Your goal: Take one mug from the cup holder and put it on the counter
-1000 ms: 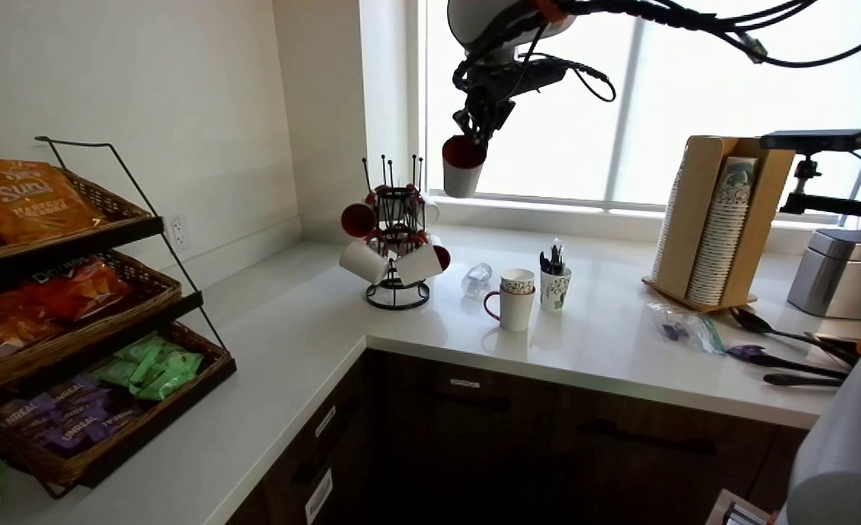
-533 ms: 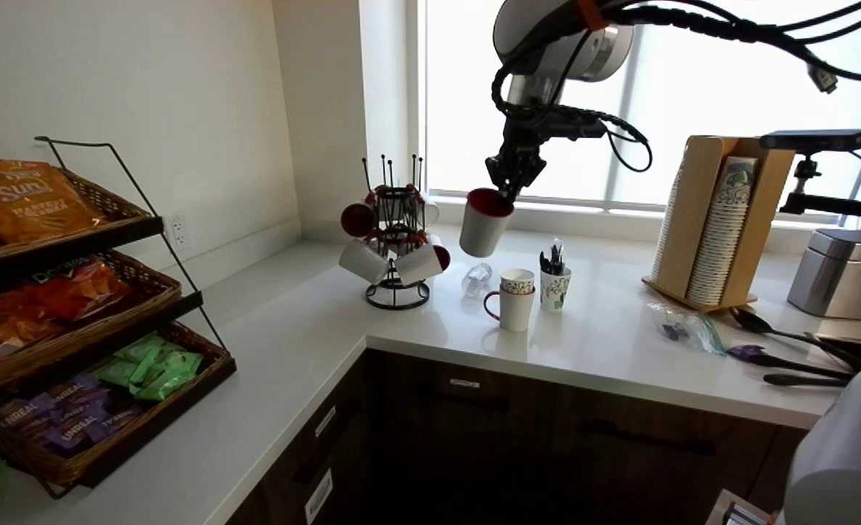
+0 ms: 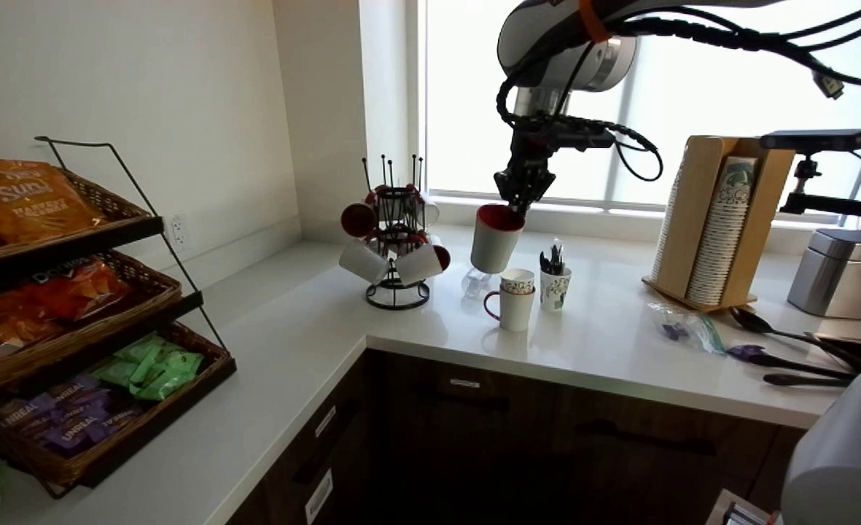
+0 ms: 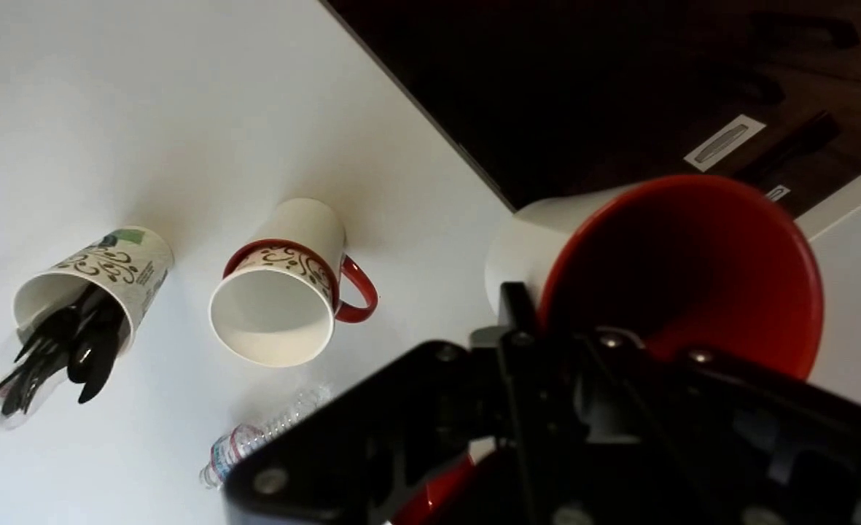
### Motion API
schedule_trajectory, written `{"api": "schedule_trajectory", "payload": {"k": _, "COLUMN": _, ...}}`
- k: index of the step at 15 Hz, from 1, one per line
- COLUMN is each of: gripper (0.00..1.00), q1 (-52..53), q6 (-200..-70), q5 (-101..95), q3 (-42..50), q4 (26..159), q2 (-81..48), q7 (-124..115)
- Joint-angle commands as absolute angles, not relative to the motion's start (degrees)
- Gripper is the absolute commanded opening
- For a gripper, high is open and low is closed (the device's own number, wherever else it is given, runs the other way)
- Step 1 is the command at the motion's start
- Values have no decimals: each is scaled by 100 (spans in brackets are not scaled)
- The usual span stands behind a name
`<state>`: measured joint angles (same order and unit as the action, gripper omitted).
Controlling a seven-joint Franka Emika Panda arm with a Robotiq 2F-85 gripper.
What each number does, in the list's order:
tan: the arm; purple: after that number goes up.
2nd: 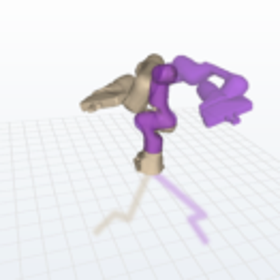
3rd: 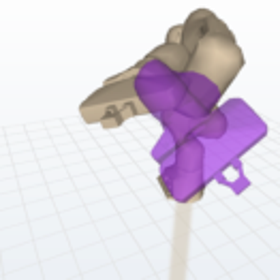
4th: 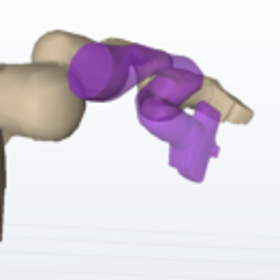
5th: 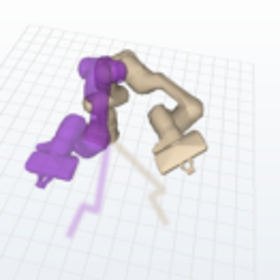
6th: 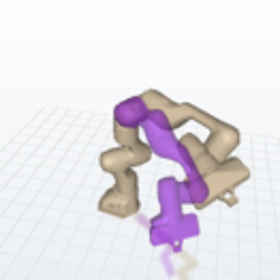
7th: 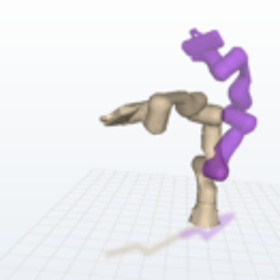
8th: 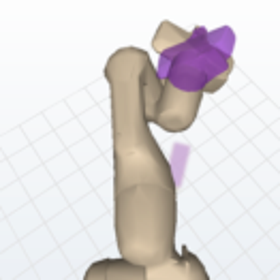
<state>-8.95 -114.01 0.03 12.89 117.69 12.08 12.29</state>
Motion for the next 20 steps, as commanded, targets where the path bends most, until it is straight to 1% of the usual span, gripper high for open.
{"api": "schedule_trajectory", "payload": {"k": 1, "gripper": 2, "q1": -939, "q6": -11002, "q5": 277, "q3": 1377, "q4": 11981, "q2": 1280, "q7": 1404}}
{"api": "schedule_trajectory", "payload": {"k": 4, "gripper": 2, "q1": -984, "q6": -10462, "q5": 622, "q3": 1532, "q4": 12263, "q2": 1453, "q7": 1567}}
{"api": "schedule_trajectory", "payload": {"k": 7, "gripper": 2, "q1": -1182, "q6": -10255, "q5": 886, "q3": 1749, "q4": 12740, "q2": 1580, "q7": 1436}}
{"api": "schedule_trajectory", "payload": {"k": 12, "gripper": 2, "q1": -1762, "q6": -10481, "q5": 712, "q3": 2143, "q4": 13585, "q2": 1748, "q7": 1037}}
{"api": "schedule_trajectory", "payload": {"k": 16, "gripper": 2, "q1": -2319, "q6": -10555, "q5": 470, "q3": 2499, "q4": 13760, "q2": 1735, "q7": 750}}
{"api": "schedule_trajectory", "payload": {"k": 17, "gripper": 9, "q1": -2144, "q6": -10433, "q5": 613, "q3": 2426, "q4": 13605, "q2": 1484, "q7": 1016}}
{"api": "schedule_trajectory", "payload": {"k": 20, "gripper": 9, "q1": -2356, "q6": -10459, "q5": 531, "q3": 2554, "q4": 13638, "q2": 1503, "q7": 981}}
